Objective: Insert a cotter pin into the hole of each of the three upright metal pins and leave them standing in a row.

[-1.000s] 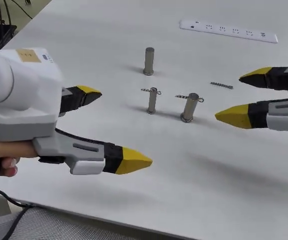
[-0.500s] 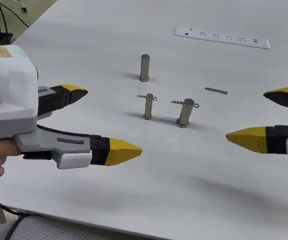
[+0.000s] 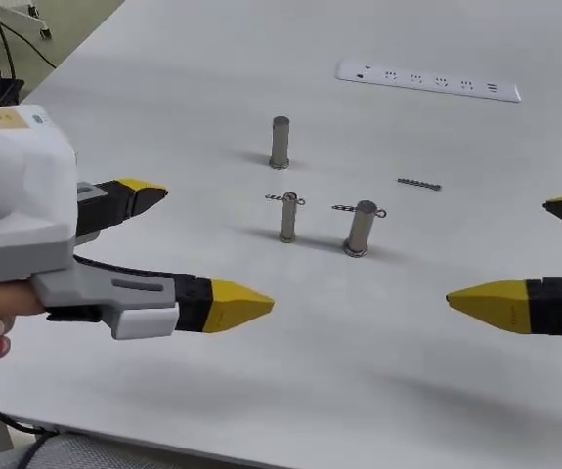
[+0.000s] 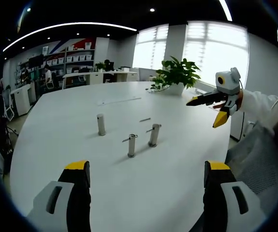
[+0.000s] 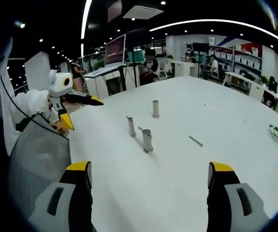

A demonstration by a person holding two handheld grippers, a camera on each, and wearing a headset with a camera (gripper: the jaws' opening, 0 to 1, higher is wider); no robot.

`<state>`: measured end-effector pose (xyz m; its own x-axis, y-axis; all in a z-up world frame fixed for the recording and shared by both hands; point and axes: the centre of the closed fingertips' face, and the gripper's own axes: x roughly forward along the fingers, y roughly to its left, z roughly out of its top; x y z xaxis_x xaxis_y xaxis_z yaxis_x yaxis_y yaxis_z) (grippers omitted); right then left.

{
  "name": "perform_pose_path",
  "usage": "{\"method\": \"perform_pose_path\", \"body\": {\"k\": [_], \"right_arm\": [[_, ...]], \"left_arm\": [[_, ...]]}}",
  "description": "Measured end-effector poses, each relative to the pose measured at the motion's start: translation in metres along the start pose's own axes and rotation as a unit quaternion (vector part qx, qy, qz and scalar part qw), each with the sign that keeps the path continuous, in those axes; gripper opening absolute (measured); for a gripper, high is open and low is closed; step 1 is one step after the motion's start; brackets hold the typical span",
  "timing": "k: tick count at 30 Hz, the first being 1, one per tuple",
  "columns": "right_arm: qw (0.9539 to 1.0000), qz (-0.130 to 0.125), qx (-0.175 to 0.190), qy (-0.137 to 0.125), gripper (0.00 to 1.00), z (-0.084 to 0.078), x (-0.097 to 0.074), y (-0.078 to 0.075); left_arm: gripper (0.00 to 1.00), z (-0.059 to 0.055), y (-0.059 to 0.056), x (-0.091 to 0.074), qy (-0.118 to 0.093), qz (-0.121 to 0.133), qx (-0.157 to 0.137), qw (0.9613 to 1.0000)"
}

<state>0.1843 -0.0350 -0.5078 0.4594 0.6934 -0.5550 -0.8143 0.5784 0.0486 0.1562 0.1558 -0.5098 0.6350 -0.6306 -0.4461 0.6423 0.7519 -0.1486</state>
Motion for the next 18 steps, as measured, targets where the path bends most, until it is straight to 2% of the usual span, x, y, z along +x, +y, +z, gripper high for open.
{"method": "perform_pose_path", "body": {"k": [7,13,18], "right_arm": [[1.0,0.002,-0.003,-0.002,0.98,0.002,0.0,0.002],[1.0,0.0,-0.001,0.002,0.98,0.0,-0.001,0.002],[1.0,-0.001,0.004,0.005,0.97,-0.004,-0.002,0.001]], "left_arm": [[0.97,0.014,0.006,0.008,-0.016,-0.007,-0.001,0.9999],[0.97,0.037,0.019,0.016,-0.039,-0.01,-0.002,0.9992],[0.96,0.061,0.035,0.023,-0.073,-0.01,-0.031,0.9968]]}}
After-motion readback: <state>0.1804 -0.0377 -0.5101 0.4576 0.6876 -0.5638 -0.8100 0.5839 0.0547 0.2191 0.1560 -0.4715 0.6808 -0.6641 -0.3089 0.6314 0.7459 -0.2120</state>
